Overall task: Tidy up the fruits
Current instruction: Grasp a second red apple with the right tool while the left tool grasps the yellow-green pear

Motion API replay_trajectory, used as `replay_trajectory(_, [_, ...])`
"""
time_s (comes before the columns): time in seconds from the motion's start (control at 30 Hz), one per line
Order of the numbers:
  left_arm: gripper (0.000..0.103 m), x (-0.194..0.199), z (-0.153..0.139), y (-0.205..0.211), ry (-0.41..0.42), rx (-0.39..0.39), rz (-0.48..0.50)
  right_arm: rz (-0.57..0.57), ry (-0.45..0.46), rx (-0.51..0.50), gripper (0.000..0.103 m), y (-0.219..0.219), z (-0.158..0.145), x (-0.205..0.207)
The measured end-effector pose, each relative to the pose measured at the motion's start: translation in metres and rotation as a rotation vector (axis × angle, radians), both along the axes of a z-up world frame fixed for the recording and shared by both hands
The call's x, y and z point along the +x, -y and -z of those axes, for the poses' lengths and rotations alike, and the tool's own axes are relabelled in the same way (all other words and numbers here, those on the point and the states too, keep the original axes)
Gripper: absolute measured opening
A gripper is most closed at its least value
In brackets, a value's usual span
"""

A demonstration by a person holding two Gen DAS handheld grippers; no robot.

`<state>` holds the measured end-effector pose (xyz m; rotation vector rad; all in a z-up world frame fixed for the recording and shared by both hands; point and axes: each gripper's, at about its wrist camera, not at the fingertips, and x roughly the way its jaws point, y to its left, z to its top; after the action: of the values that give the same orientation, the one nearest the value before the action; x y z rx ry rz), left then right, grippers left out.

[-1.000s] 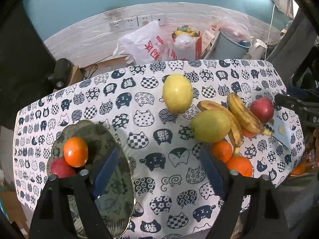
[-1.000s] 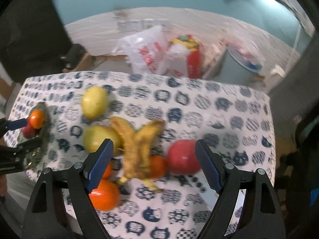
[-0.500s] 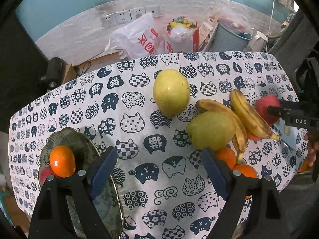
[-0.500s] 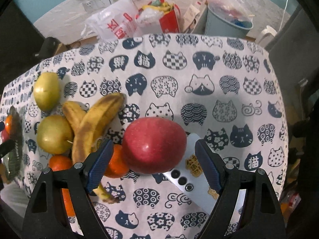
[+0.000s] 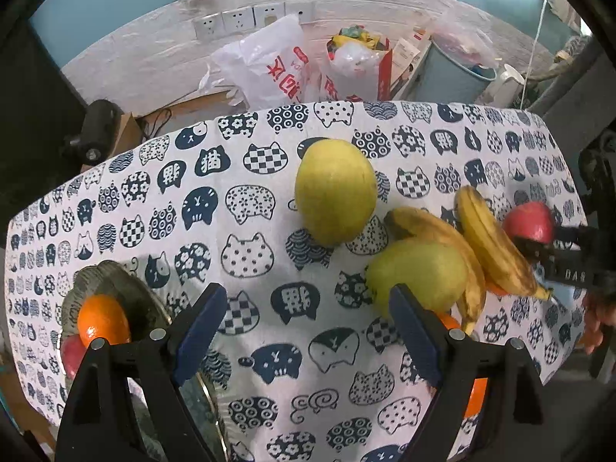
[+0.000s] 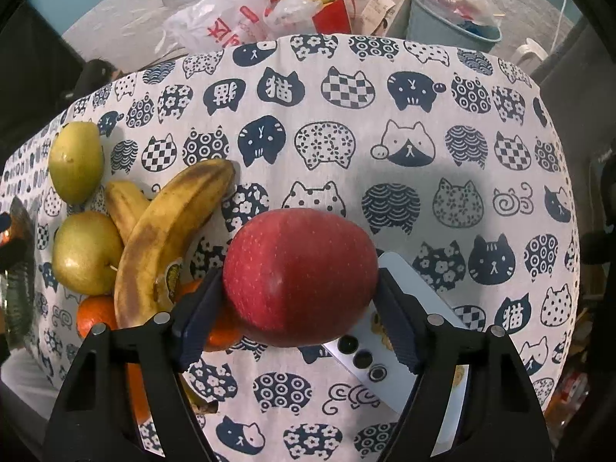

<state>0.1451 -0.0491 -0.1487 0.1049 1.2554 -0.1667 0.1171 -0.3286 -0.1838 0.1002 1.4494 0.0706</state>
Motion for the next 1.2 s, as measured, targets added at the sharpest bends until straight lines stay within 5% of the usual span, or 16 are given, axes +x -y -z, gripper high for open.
replay_trajectory(0.97, [0.087, 0.076, 0.048, 0.015, -0.036, -0.107, -0.097, -0.008, 0.134, 0.028, 0.077, -0.006, -0.025, 0.025])
replay_trajectory(1.1, [0.067, 0.075, 0.052, 0.014, -0.051, -0.184, -0.082, -0.012, 0.142, 0.03, 0.077, -0.008, -0.027, 0.026])
replay_trajectory(1.2, [0.066, 0.073, 0.051, 0.021, -0.037, -0.155, -0.048, -0.017, 0.144, 0.028, 0.077, -0.01, -0.028, 0.027])
